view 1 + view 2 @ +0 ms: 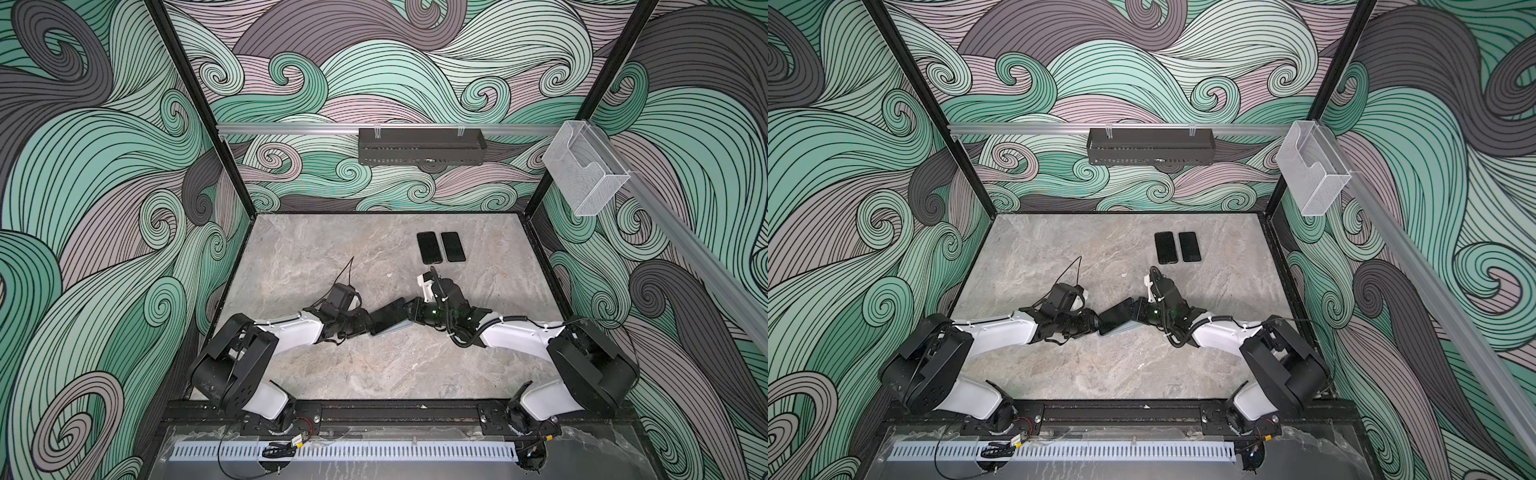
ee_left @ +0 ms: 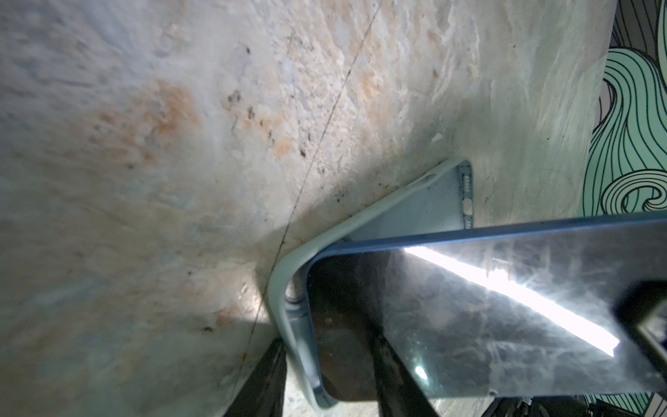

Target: Put the phone into the phone case

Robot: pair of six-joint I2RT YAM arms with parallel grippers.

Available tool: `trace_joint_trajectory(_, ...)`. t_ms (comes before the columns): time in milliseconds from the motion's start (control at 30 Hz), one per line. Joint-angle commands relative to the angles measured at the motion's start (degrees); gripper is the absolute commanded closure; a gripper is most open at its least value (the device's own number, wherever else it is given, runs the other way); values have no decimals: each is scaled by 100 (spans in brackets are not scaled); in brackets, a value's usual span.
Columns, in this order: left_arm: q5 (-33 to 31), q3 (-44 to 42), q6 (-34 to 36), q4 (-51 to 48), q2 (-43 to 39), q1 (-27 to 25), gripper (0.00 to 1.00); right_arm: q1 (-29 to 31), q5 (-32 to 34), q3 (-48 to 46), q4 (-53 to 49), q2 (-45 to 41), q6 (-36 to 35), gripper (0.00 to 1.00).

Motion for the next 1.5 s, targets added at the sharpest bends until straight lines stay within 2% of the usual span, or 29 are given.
trace_joint_trajectory(0, -131, 93, 40, -26, 14, 27, 56, 78, -34, -17, -338, 299, 67, 100)
trace_joint_trajectory(567, 95, 359, 31, 252, 402, 195, 58, 73, -461, 86, -1010, 262, -437, 100)
trace_joint_trajectory(867, 315, 675, -27, 470, 795, 222, 60, 56, -789, 94, -769, 592, -381, 100)
trace_joint_trajectory(1100, 404, 657, -122, 506, 748, 231, 60, 43, -837, 79, -593, 766, -285, 100)
trace_joint_trajectory(1233, 122, 548, -219, 175, 425, 231, 58, 39, -773, 31, -583, 746, -262, 100)
trace_joint_trajectory(1467, -631, 327, -310, -923, -485, 231, 50, 38, -645, -2, -597, 749, -242, 100)
